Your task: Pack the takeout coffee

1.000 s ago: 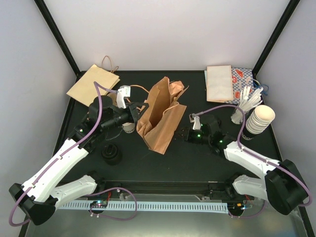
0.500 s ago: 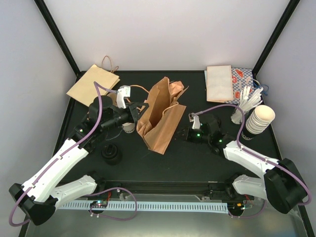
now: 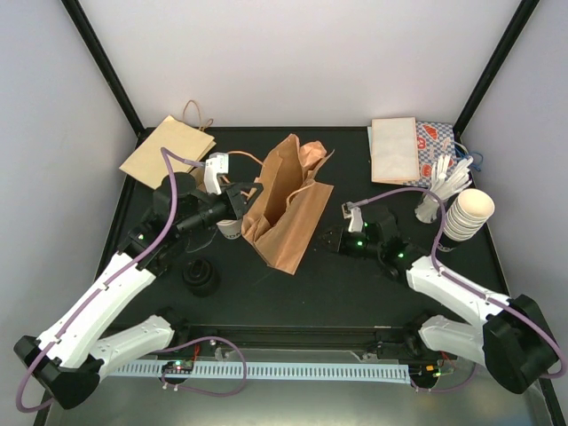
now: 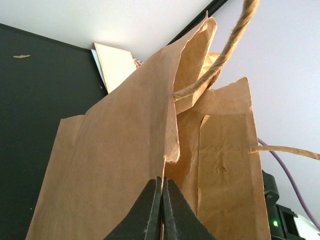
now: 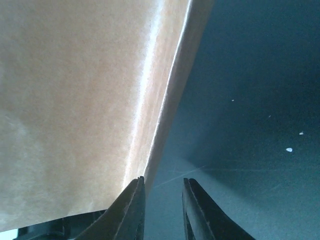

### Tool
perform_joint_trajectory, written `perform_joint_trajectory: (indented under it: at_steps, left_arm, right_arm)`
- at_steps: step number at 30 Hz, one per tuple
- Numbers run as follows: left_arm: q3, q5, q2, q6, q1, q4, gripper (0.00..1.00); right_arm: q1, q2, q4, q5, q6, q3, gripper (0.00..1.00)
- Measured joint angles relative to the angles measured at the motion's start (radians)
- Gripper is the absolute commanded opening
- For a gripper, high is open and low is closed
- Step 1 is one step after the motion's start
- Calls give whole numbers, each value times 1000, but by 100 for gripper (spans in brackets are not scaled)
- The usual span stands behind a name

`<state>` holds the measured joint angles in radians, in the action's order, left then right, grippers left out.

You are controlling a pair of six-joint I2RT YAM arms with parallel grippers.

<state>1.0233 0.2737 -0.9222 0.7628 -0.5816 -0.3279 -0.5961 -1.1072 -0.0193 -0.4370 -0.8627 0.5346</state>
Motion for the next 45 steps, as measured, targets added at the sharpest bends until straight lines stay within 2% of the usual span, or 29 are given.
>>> perform_joint_trajectory:
  at_steps: [10, 16, 29, 38, 45]
  left_arm:
    - [-10, 0, 0, 2, 4, 0, 2]
    - [-14, 1, 0, 6, 5, 0, 2]
    - [-14, 11, 0, 9, 5, 0, 1]
    - [-14, 18, 0, 16, 5, 1, 2]
    - [-14, 19, 0, 17, 5, 1, 2]
  right_arm:
    - [0, 16, -6, -1, -7, 0, 38]
    - [0, -4, -29, -19, -9, 1, 39]
    - [0, -56, -69, -42, -19, 5, 33]
    - [0, -73, -86, -46, -34, 13, 21]
    - [0, -82, -89, -46, -37, 19, 17]
